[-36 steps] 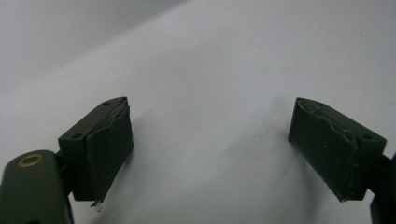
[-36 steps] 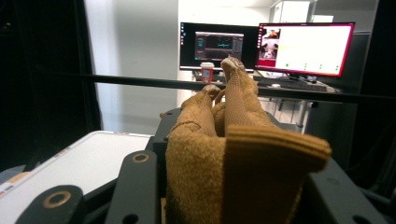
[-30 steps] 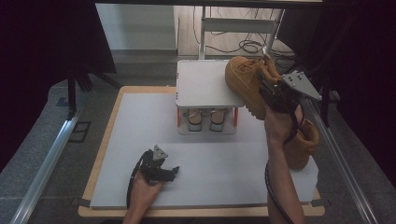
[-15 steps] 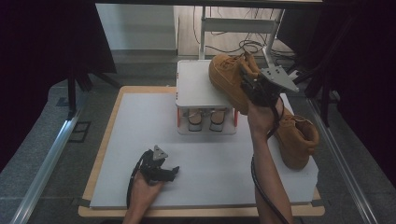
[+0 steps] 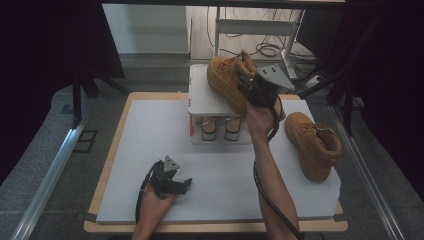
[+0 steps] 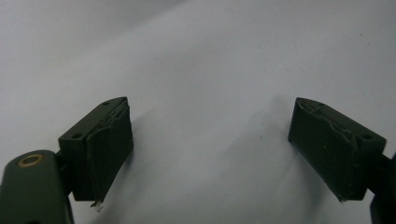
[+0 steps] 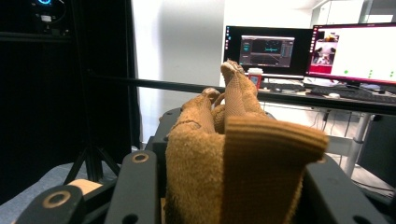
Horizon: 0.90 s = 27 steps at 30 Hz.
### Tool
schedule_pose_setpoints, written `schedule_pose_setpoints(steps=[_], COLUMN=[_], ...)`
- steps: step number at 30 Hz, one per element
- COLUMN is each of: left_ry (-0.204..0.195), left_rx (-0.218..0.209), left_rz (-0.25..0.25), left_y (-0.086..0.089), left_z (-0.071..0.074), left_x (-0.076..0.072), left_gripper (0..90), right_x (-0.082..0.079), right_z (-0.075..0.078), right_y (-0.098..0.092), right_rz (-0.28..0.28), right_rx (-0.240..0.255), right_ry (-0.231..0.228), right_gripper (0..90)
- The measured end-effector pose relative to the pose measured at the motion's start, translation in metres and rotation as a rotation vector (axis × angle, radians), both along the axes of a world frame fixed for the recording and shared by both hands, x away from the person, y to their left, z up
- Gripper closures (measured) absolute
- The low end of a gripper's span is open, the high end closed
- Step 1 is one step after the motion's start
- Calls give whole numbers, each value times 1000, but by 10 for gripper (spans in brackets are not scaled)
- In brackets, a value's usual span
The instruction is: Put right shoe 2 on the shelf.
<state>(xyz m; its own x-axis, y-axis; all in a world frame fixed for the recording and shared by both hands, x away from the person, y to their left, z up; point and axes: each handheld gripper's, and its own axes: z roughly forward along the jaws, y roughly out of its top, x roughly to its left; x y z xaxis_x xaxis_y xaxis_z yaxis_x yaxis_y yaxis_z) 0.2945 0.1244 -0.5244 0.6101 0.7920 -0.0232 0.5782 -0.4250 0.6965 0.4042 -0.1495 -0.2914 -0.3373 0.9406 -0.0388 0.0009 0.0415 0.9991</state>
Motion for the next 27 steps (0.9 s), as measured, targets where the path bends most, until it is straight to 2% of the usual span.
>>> schedule_pose_setpoints(steps=[14,20,23,27], left_ry=[-2,-2,-1,-1], left_rx=[0,1,0,0], left_rz=[0,0,0,0], left_y=[0,0,0,0], left_z=[0,0,0,0], left_x=[0,0,0,0], left_gripper=[136,137,137,136], right_x=[23,28,29,30], right_z=[-9,-14,-15,-18], right_y=[40,46,43,36], right_rz=[35,48,51,65], right_rx=[9,16,29,38], right_ry=[11,21,30,64], right_gripper=[582,563,519,412])
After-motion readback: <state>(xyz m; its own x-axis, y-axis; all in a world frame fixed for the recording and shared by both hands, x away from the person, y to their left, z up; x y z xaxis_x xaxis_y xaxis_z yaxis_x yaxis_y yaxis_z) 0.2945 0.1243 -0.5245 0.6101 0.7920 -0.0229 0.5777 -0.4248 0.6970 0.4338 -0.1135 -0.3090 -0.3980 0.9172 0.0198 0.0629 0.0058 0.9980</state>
